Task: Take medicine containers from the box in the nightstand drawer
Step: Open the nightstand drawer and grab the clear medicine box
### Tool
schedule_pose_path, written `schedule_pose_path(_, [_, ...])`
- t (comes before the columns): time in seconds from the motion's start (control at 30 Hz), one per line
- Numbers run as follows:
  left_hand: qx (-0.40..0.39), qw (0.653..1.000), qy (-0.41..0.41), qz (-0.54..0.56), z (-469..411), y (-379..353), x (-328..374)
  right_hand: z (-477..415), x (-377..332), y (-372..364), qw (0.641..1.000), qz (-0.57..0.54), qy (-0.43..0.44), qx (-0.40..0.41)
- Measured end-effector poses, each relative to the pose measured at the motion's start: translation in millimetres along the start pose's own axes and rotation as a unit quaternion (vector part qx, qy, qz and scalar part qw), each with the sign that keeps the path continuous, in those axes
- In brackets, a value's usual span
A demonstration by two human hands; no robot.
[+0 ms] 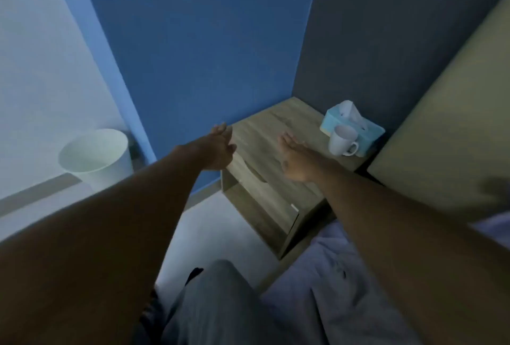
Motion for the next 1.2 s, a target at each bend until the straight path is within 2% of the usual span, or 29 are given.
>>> schedule_pose_path(0.27, [-0.089,0.995,0.012,0.034,10,-87,-9,19,46,-97,0.995,-0.035,-0.038,-0.084])
schedule_pose_path(0.4, [-0.106,0.991,0.022,0.074,-15,-123,-23,2,62,-134,0.995,-0.033,-0.045,-0.08])
schedule_pose_path(0.5, [-0.097,0.99,0.03,0.099,-41,-148,-33,-17,68,-158,0.997,-0.047,-0.04,-0.042])
schedule_pose_path(0.7, [-0.117,0.976,0.038,0.178,-85,-203,-41,-24,70,-193,0.994,0.004,-0.039,0.106])
schedule_pose_path(0.93, [-0.06,0.94,0.094,0.321,-138,-239,-30,-31,71,-207,0.986,0.033,-0.047,0.156])
schedule_pose_path(1.13, [0.041,0.881,0.111,0.457,-165,-256,-27,-34,73,-212,0.982,0.051,-0.051,0.176])
schedule_pose_path(1.2, [0.049,0.858,0.115,0.498,-166,-263,-25,-34,74,-213,0.981,0.054,-0.053,0.18])
Point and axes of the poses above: each hand's wrist, its own z-axis away from the middle knuckle, its own y-axis out of the back of the hand, x = y × z, the point moved 3 cm from there along -z, towards the middle knuckle, and after that the axes turned 1 degree about -y, right-handed, at the moved point
